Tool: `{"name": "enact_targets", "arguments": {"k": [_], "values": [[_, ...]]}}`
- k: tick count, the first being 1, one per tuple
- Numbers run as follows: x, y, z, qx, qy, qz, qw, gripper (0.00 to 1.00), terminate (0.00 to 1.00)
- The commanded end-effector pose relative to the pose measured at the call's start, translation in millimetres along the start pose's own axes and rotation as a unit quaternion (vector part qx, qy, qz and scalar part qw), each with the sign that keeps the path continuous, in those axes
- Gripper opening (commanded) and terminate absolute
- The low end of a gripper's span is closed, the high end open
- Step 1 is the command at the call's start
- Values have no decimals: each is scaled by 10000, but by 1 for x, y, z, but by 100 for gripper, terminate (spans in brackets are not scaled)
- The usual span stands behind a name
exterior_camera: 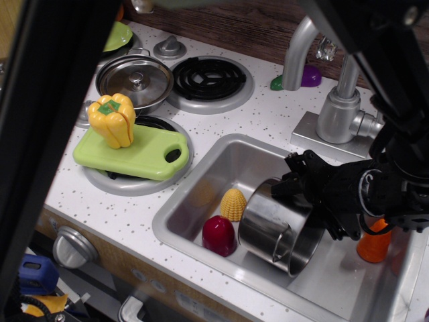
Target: Flip pot upright in sink
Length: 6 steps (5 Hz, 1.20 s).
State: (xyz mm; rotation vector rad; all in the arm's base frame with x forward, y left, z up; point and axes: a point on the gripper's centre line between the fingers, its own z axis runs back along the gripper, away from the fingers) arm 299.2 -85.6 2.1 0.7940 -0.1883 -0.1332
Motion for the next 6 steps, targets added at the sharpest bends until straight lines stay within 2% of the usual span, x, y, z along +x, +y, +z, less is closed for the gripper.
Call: {"name": "enact_targets", "arguments": {"k": [1, 3, 4, 5, 6], "values": [[9, 10, -1, -147, -153, 242, 9995, 0, 0], [7, 17, -1, -912, -7, 326, 9953, 0, 0], [6, 19, -1, -1231, 50, 286, 9920, 100, 0], [4, 18, -4, -1730, 95, 343, 9843, 100, 0], [3, 13, -8, -2113, 41, 513, 9761, 100, 0]]}}
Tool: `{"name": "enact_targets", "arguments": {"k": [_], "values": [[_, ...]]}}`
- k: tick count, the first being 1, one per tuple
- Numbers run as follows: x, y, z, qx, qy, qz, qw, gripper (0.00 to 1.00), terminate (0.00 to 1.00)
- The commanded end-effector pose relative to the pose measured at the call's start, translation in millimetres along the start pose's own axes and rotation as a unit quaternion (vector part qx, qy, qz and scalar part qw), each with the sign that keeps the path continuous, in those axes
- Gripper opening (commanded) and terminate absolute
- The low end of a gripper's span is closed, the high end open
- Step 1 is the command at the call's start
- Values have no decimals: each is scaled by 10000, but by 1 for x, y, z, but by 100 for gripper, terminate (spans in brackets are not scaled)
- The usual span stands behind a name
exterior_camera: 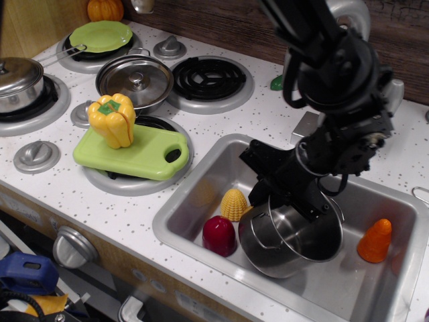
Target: Flip pot upright in sink
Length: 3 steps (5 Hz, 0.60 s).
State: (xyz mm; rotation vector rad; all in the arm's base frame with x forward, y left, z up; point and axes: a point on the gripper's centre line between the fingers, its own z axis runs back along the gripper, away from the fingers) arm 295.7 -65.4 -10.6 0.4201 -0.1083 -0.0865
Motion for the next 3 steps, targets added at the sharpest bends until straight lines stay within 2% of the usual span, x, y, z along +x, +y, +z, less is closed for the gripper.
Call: {"name": "enact_targets", "arguments": {"k": [1, 2, 3], "values": [[12, -4, 10, -460, -481, 222, 9975, 100, 0], [11, -7, 3, -830, -608, 323, 9942, 100, 0], [11, -7, 3, -830, -608, 323, 9942, 100, 100]]}}
